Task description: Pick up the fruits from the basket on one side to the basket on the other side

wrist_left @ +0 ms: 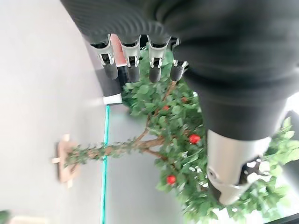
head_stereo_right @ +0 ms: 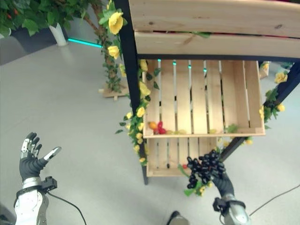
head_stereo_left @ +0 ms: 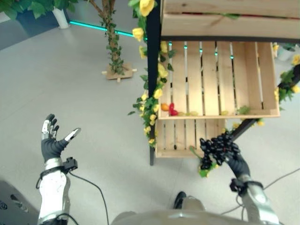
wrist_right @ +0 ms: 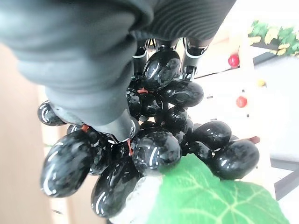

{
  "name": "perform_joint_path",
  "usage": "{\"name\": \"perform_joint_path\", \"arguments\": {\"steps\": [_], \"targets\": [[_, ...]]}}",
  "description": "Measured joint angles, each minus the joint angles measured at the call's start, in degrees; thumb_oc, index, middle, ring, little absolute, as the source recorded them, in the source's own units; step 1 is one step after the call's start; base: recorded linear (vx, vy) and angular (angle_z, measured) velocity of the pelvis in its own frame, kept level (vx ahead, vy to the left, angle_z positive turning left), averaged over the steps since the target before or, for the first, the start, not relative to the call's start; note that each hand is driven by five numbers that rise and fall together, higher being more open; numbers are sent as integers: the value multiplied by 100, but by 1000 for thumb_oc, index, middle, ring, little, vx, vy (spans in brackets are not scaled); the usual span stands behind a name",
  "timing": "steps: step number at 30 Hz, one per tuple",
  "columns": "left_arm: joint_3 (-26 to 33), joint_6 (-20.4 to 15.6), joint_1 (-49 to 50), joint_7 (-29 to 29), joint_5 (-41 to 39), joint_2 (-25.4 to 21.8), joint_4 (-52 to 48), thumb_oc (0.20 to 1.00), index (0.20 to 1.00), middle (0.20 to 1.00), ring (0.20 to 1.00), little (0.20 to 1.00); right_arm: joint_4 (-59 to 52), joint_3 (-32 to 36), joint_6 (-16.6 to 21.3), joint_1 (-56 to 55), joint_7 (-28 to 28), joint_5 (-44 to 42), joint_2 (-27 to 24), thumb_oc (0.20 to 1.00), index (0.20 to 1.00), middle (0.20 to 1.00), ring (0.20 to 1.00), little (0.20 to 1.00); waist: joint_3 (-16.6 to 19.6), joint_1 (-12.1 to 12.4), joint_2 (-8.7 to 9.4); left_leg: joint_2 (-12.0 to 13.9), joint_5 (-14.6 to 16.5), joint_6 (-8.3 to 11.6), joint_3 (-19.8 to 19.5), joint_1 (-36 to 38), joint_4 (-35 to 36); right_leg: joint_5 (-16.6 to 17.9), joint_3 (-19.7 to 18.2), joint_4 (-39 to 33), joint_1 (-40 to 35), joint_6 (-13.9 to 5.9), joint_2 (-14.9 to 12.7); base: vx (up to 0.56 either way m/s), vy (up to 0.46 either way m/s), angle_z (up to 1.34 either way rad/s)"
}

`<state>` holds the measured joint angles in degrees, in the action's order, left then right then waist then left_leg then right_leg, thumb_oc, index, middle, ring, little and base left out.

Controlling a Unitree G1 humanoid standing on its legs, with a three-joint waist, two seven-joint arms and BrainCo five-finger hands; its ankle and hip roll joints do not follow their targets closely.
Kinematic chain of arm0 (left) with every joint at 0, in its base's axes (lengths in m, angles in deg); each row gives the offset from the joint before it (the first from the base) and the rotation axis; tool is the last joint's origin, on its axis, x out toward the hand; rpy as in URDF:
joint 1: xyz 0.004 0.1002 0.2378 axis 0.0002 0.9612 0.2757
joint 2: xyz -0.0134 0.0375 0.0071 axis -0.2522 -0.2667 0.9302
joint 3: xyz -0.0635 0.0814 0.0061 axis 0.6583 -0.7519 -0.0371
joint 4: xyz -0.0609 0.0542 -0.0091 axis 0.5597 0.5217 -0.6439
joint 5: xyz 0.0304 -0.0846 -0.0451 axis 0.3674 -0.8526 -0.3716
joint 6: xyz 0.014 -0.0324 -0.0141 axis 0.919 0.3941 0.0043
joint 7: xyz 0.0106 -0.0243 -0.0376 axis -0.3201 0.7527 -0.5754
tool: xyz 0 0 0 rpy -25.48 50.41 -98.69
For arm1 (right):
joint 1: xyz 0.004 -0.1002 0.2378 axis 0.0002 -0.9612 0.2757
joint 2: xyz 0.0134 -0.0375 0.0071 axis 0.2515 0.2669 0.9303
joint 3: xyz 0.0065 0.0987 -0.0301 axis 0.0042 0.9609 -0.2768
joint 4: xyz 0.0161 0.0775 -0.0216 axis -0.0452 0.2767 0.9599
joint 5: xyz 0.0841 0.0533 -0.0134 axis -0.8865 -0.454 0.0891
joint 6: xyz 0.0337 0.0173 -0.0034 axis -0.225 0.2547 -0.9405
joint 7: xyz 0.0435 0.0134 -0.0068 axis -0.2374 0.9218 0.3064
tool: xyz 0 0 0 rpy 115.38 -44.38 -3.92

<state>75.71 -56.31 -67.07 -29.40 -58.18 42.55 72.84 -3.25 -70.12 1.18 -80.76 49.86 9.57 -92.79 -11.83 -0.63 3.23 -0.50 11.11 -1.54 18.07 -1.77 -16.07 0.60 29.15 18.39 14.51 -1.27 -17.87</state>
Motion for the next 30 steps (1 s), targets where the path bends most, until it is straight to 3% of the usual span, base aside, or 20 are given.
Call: {"name": "perform_joint_path", "arguments": {"steps": [3, 6, 8, 10, 19, 30], "targets": [[-146, -44, -147, -68, -137, -82, -4, 1000, 1000, 1000, 1000, 1000, 185, -193, 48, 590, 242, 84, -25, 200, 200, 200, 200, 200, -321, 161, -85, 121, 193, -20, 42, -522, -586, -7, 54, 267, 372, 31, -94, -102, -47, -14], [-188, -169, -255, -114, -208, -95, -134, 1000, 1000, 1000, 1000, 1000, 284, -342, 103, 1107, 444, 94, -30, 200, 200, 200, 200, 200, -596, 141, -141, 212, 314, -73, 7, -1035, -1016, -75, 169, 511, 733, 125, -218, -60, -72, 13], [-273, -249, -349, -183, -298, -88, -134, 1000, 1000, 1000, 1000, 1000, 310, -354, 145, 1346, 611, 102, -27, 200, 200, 200, 200, 200, -743, 301, -162, 252, 329, -68, -13, -1326, -1198, -157, 245, 772, 1006, 140, -350, -20, -81, 9], [-303, -279, -338, -192, -308, -89, -135, 1000, 1000, 1000, 1000, 1000, 379, -354, 170, 1497, 733, 102, -23, 200, 200, 200, 200, 200, -830, 346, -197, 270, 355, -31, -117, -1466, -1319, -226, 270, 885, 1090, 277, -351, -17, -89, 16], [-397, -529, -431, -344, -381, -89, -287, 1000, 1000, 1000, 1000, 1000, 655, -389, 320, 2027, 1160, 167, -39, 200, 200, 200, 200, 200, -959, 476, -264, 308, 350, 41, -279, -1986, -1459, -412, 376, 1169, 1542, 446, -424, 3, -80, 9], [-528, -600, -546, -340, -552, -89, -296, 1000, 1000, 1000, 1000, 1000, 777, -549, 410, 2573, 1447, 203, -60, 200, 200, 200, 200, 200, -1012, 658, -341, 246, 304, 111, -392, -1975, -1315, -493, 378, 1283, 1546, 559, -472, 14, -36, 7]]}}
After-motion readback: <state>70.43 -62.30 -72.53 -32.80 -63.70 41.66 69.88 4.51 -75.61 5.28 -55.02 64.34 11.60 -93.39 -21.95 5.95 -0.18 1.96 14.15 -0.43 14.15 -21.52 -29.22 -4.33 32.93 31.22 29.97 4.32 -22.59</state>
